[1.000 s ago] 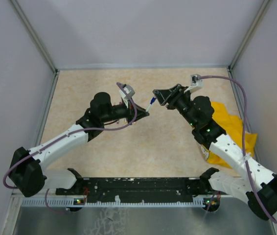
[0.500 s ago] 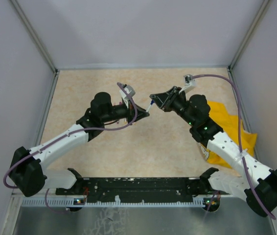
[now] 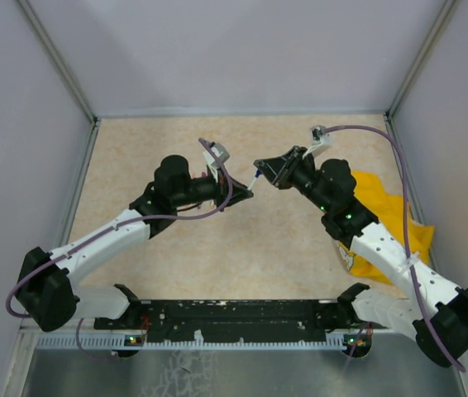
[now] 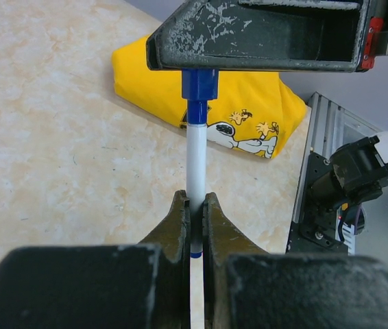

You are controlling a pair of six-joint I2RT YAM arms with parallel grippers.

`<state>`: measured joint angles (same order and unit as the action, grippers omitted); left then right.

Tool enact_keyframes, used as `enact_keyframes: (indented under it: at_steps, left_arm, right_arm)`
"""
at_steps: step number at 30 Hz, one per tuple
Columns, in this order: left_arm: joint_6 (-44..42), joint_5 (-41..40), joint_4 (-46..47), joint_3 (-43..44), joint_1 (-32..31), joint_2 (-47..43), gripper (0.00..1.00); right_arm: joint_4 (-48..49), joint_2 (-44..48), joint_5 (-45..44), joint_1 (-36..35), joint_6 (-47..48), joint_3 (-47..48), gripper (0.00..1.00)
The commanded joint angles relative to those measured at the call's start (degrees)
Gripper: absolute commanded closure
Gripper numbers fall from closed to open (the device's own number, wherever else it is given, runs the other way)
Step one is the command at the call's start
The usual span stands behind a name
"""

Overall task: Insert the pens into the pen caps
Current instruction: Press the pen cap onto the pen.

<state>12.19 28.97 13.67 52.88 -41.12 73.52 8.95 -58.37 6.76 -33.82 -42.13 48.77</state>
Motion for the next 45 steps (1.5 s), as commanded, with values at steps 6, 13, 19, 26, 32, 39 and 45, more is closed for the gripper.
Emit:
enact_keyframes:
  at_steps: [6, 13, 19, 26, 32, 39, 45]
  left_arm:
    - [2.35, -1.98, 10.62, 7.31, -0.18, -1.86, 1.0]
    - [2.91, -3.22, 12.69, 11.5, -0.43, -1.46, 1.0]
    - [3.33, -4.27, 14.23, 12.74, -0.45, -1.38, 1.0]
    - [3.95, -4.09, 12.54, 12.58, -0.54, -0.65, 1.0]
    - [2.67, -3.31, 9.27, 10.06, -0.54, -1.65, 1.0]
    - [1.39, 3.48, 6.71, 9.43, -0.54, -0.8, 1.0]
    - [1.23, 6.11, 4.71, 8.0, -0.54, -0.67, 1.0]
  right_arm:
    - [-6.14, 1.88, 6.12, -4.71, 2.0, -4.21, 1.0]
    - [-4.23, 1.33, 4.11, -11.86, -1.02, -11.35, 1.0]
    - [-4.5, 2.12, 1.52, -16.95, -3.18, -18.03, 1.0]
    - [-2.62, 2.43, -1.77, -19.57, -1.99, -22.43, 1.0]
    - [-6.03, 8.7, -6.48, -17.74, 3.26, -14.32, 1.0]
    - [-10.8, 10.06, -4.59, -11.26, 9.49, -1.05, 0.83]
    - [-5.64, 13.29, -6.34, -11.31, 16.46, 0.96, 0.63]
